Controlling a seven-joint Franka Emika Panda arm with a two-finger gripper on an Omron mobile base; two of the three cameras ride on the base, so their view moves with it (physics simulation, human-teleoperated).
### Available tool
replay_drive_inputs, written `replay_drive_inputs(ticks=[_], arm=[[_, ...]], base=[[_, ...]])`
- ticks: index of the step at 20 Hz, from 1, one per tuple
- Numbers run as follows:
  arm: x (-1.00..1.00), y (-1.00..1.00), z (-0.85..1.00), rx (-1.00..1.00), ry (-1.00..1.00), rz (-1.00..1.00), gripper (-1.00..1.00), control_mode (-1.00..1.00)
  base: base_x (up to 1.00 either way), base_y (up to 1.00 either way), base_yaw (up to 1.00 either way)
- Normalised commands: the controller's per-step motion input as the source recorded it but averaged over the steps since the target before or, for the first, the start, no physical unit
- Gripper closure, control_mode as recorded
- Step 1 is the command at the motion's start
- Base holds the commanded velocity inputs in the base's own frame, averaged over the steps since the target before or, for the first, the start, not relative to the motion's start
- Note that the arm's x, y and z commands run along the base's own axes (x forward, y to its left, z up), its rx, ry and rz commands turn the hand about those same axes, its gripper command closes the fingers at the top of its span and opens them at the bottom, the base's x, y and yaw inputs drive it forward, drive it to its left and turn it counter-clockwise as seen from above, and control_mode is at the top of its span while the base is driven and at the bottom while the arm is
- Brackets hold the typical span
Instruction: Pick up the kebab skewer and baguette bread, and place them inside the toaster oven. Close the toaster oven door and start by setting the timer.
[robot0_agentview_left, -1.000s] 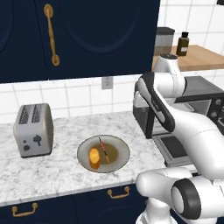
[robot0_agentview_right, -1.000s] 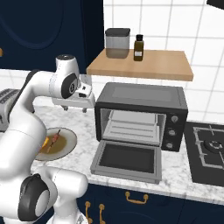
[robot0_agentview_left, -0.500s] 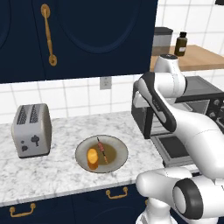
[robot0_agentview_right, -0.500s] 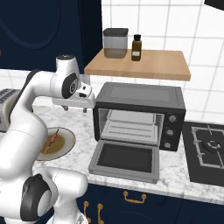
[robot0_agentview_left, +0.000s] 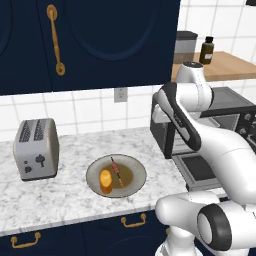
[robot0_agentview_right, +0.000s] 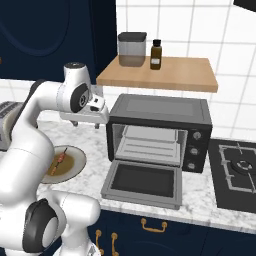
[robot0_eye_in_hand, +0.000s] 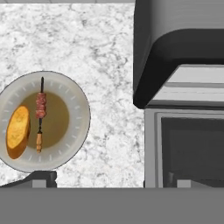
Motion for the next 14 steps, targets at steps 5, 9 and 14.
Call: replay_drive_inputs(ticks=[5,9,14], arm=[[-0.02,0.0,-0.01,0.0,0.0,0.0,-1.0,-1.0],[-0.44,-0.41,-0.19,0.04,-0.11,0.1,-1.0,-1.0],[-0.65,-0.86,-0.1,0.22,-0.51,0.47,-1.0,-1.0]], base=[[0.0,0.0,0.0],[0.0,0.0,0.0],[0.0,0.0,0.0]])
